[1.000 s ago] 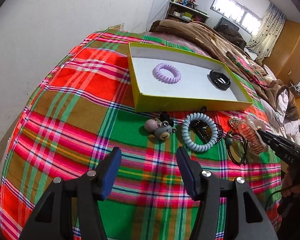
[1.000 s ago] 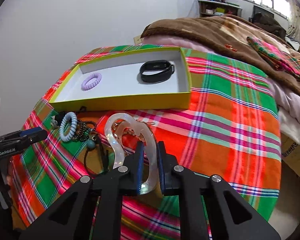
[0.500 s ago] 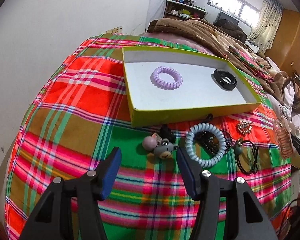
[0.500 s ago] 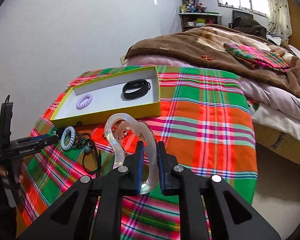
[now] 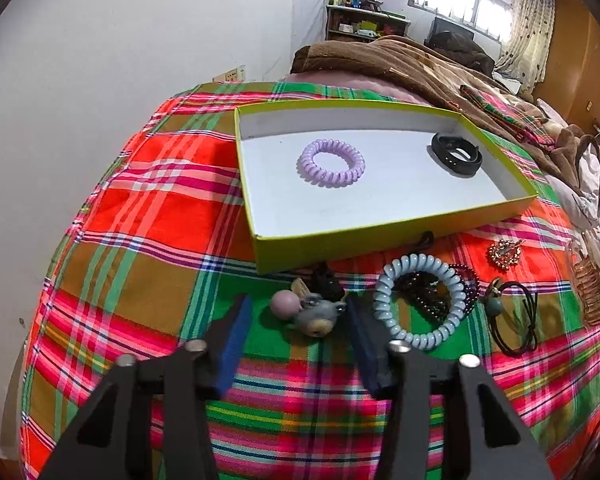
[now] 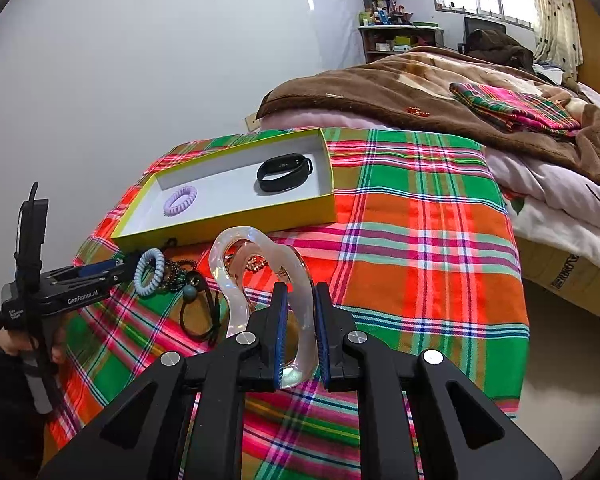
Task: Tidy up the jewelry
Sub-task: 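Grasp the grey bear hair tie with the left gripper, then carry the bear hair tie with the left gripper while the right carries the claw clip to the box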
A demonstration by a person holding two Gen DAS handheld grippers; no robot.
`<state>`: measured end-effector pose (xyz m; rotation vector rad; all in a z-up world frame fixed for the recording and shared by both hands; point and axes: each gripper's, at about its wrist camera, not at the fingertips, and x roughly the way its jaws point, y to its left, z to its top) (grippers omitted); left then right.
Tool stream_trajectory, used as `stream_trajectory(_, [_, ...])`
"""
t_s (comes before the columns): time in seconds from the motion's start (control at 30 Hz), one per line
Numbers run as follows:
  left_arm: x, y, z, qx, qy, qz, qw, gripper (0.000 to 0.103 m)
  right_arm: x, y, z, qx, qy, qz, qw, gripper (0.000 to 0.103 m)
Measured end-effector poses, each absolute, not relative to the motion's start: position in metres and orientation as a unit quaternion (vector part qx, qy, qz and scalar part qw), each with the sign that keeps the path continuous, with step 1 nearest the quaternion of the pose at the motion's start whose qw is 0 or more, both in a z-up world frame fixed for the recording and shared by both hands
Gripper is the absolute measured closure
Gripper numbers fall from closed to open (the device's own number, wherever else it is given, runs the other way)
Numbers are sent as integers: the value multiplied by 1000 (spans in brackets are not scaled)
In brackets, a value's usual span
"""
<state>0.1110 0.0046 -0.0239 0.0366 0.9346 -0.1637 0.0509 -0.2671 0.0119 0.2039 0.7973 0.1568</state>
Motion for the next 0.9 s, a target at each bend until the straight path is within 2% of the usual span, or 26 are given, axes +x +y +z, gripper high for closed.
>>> stream_trajectory(0.13, [111, 7, -23, 18, 450, -79, 889, 69, 51, -267, 11, 103, 388, 76, 913, 90])
stream_trajectory(0.9, [88, 11, 0, 18, 422, -88, 902, 71, 39, -265, 23, 104, 374, 70, 919, 90])
